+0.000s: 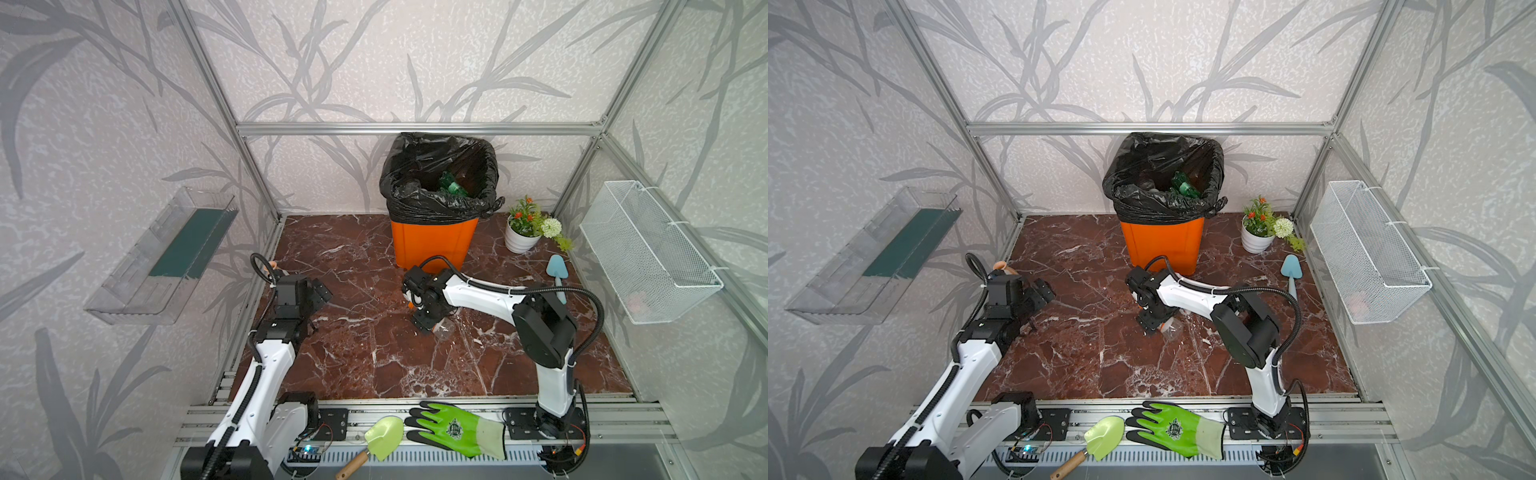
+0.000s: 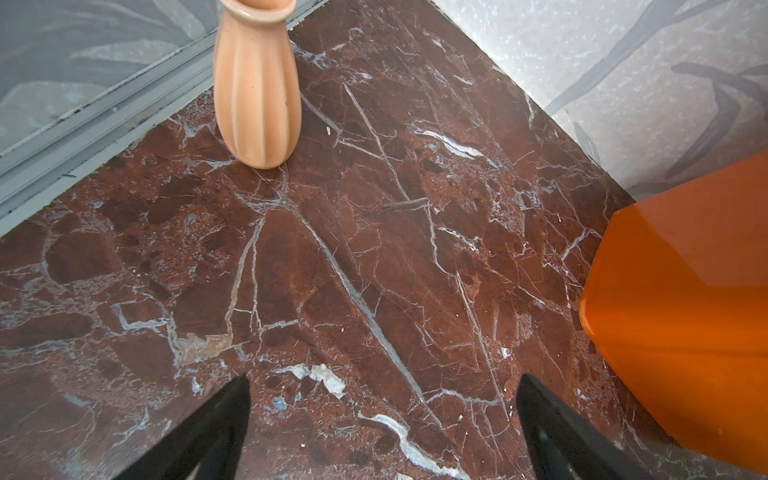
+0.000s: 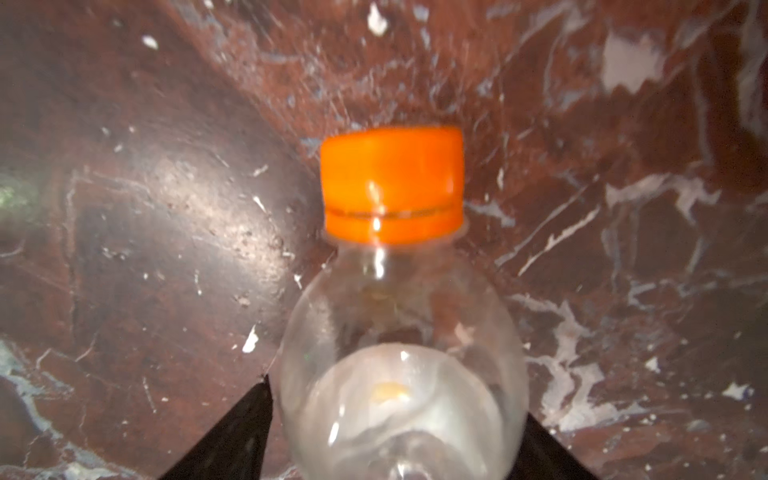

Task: Throw the plastic bottles in the bin
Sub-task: 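Close the right gripper on the orange-capped bottle, then lift the orange-capped bottle over the bin and open the right gripper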

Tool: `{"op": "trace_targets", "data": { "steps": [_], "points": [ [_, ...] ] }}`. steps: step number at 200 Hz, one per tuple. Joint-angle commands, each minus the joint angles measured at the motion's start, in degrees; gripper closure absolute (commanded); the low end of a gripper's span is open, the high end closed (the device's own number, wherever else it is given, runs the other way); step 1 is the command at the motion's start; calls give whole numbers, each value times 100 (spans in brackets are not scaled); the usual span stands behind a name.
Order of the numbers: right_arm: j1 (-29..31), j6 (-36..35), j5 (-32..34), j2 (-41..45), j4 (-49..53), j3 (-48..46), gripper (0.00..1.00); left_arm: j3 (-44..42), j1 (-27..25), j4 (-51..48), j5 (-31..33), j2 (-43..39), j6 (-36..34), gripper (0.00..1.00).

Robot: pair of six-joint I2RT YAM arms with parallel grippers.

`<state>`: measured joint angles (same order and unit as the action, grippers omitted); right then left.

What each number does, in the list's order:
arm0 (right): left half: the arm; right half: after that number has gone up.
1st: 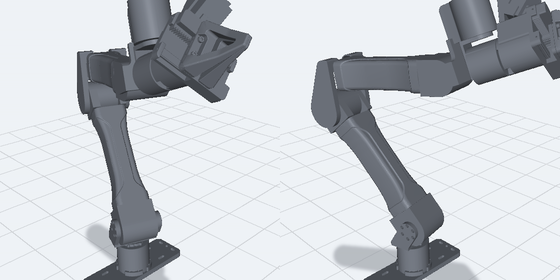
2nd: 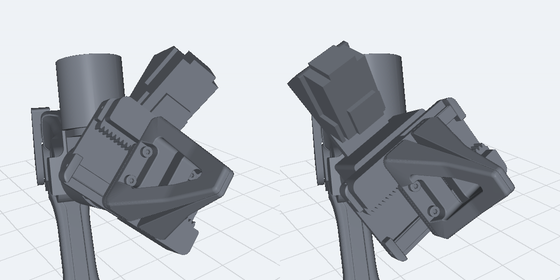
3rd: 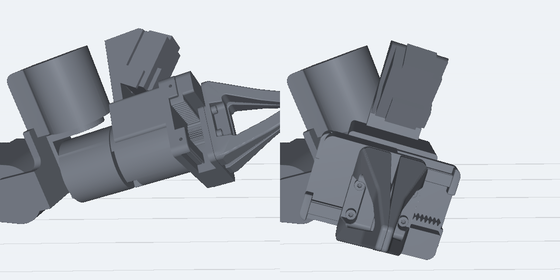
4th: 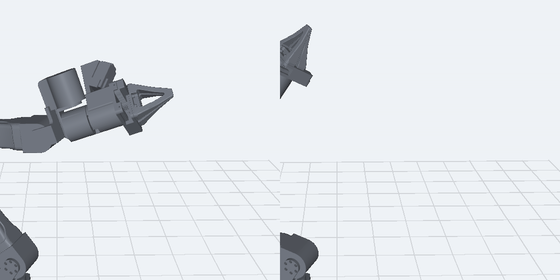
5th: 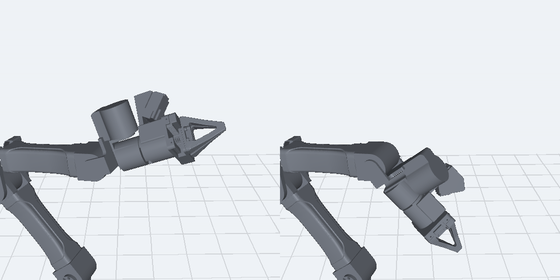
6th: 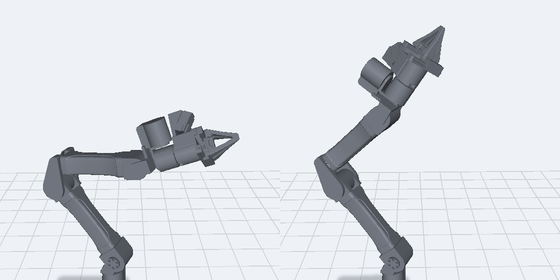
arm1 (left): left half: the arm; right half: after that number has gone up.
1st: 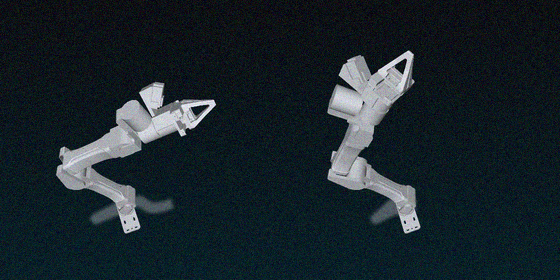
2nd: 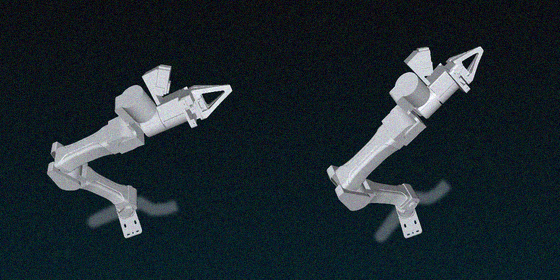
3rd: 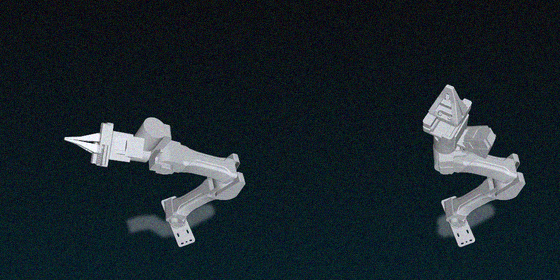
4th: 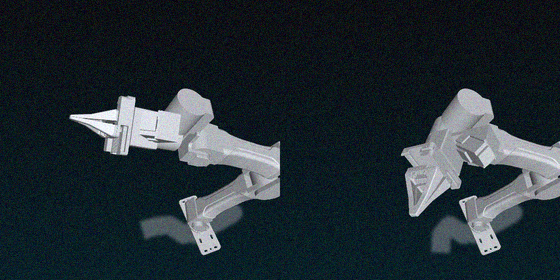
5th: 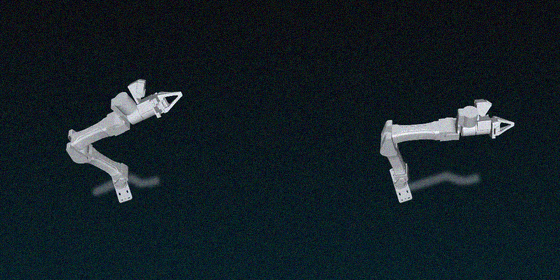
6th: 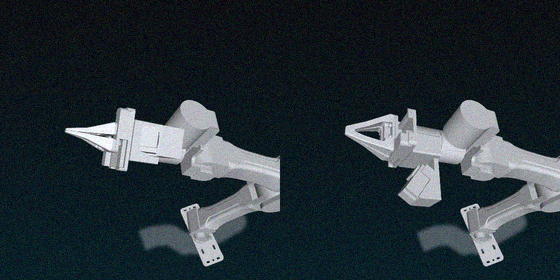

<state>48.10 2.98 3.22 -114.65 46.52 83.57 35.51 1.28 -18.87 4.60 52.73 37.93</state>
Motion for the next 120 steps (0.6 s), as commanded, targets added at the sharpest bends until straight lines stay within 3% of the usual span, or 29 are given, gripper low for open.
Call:
{"op": "trace_targets", "data": {
  "steps": [1,45,59,96,120],
  "points": [
    [51,-144,217,-233,576,224,31,-61,38,-50,104,-105,65,1],
    [51,-125,502,-250,806,335,53,-22,42,-30,201,-78,22,1],
    [51,-119,481,110,514,289,55,38,36,1,143,-7,30,1],
    [51,-124,294,2137,-1100,-340,58,212,40,-47,-21,117,117,1],
    [51,-336,455,3786,-2829,-1300,60,307,19,132,-618,-19,-240,1]
  ]
}}
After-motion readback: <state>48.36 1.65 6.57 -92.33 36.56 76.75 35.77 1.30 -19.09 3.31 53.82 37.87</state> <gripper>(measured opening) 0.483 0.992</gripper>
